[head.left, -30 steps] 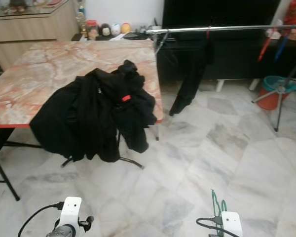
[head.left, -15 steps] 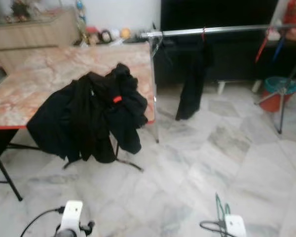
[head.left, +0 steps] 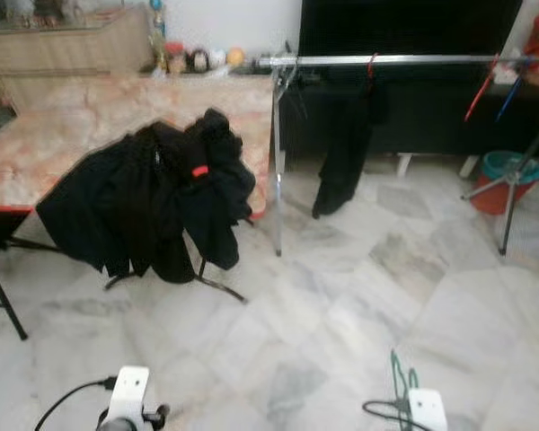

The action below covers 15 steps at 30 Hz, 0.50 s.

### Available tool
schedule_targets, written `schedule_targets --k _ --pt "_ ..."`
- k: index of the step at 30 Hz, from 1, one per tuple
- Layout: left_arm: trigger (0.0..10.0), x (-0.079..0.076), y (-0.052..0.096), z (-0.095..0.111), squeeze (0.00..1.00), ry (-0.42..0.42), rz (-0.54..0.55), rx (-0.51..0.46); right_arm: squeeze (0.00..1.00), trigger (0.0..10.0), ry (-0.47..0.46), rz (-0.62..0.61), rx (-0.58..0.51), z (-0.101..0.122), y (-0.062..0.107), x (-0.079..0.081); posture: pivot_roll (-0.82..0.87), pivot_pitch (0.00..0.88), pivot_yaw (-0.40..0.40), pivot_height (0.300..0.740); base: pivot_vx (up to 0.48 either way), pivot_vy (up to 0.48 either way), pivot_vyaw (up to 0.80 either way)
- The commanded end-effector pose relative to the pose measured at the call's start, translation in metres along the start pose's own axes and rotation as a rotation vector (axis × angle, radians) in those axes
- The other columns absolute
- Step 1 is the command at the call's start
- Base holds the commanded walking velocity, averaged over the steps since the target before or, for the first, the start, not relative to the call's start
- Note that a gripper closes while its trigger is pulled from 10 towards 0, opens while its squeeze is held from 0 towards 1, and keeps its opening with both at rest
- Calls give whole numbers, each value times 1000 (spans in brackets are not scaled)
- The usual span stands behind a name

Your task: Hang hanger

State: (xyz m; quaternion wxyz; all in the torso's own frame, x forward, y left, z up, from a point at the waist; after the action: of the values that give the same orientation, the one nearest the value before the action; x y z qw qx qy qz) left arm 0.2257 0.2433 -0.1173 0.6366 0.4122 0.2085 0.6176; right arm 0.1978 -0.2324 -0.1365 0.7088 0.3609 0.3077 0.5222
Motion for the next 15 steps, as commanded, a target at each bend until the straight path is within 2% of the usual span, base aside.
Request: schedule_targets --k 1,15 --pt "10000 0 0 0 0 2 -1 0 0 10000 4 -11 4 -1 0 -6 154 0 -17 732 0 -247 0" --pt "10000 6 4 -16 0 -9 -3 29 0 10000 -10 -18 6 -1 0 -7 154 0 -18 732 0 -247 0"
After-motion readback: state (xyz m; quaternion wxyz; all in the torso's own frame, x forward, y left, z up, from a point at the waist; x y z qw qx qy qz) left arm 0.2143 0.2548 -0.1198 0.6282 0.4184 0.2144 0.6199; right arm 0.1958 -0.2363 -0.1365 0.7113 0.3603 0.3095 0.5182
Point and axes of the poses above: a point about 5 cm out from each wrist's last joint towards the gripper, its own y axis pointing back from the gripper into the wrist, its own z axis along the axis of the wrist's last joint, x = y × z, the point moved 6 cm from there along -y, pointing out of the wrist towards the gripper, and after that the axes turned 10 degrees about -y, right-handed, at the moved point
